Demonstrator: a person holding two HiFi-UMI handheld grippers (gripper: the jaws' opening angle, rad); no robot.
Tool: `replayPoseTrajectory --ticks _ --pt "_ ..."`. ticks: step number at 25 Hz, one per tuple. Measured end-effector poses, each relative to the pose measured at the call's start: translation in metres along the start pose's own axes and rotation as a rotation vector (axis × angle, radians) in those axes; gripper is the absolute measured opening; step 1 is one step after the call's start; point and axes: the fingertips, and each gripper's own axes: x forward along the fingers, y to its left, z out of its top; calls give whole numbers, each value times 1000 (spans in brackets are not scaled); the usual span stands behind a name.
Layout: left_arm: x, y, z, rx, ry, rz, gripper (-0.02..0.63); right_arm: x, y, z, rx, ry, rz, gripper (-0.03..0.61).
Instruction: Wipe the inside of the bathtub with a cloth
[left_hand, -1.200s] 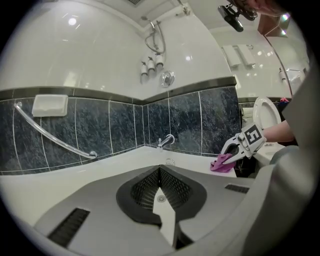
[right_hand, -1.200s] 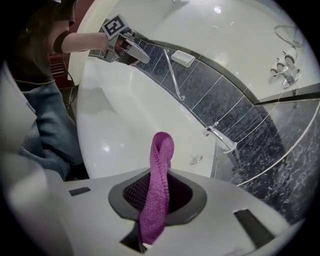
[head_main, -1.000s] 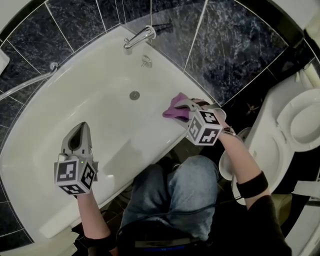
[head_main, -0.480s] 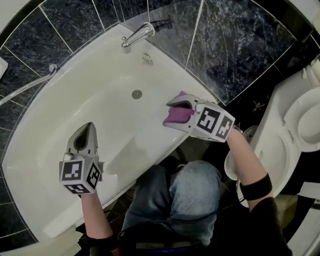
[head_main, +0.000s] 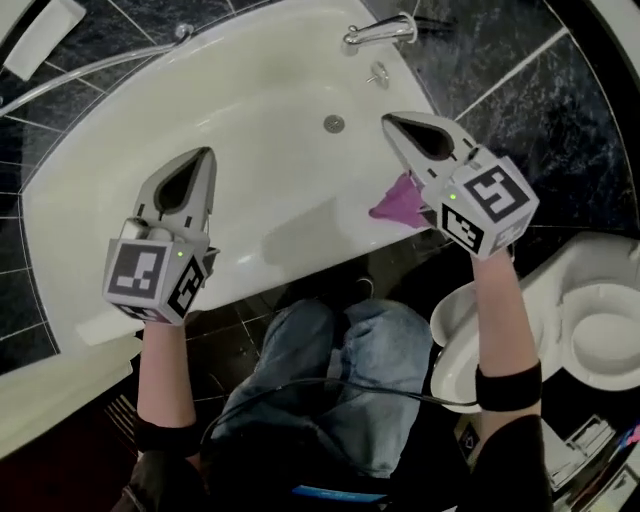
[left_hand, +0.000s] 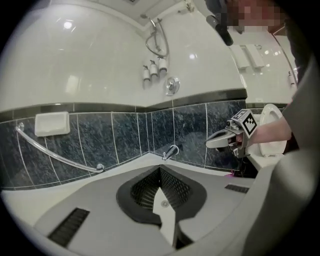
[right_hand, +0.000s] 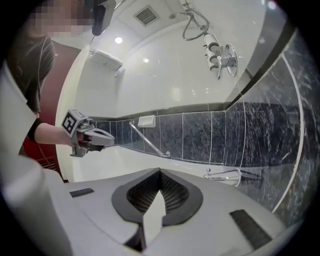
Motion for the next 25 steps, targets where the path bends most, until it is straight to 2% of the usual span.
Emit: replayPoseTrajectory --ticks 5,12,19,25 --pt "-58 33 37 -8 9 108 -3 16 21 57 -13 -46 10 15" --pt "-177 98 136 -101 -19 235 -3 -27 54 170 47 -46 -71 15" --pt "-271 120 192 -134 -6 280 -3 -73 83 240 95 48 -141 15" --pt "-345 124 227 -135 -25 317 -3 -96 145 290 99 69 -135 15"
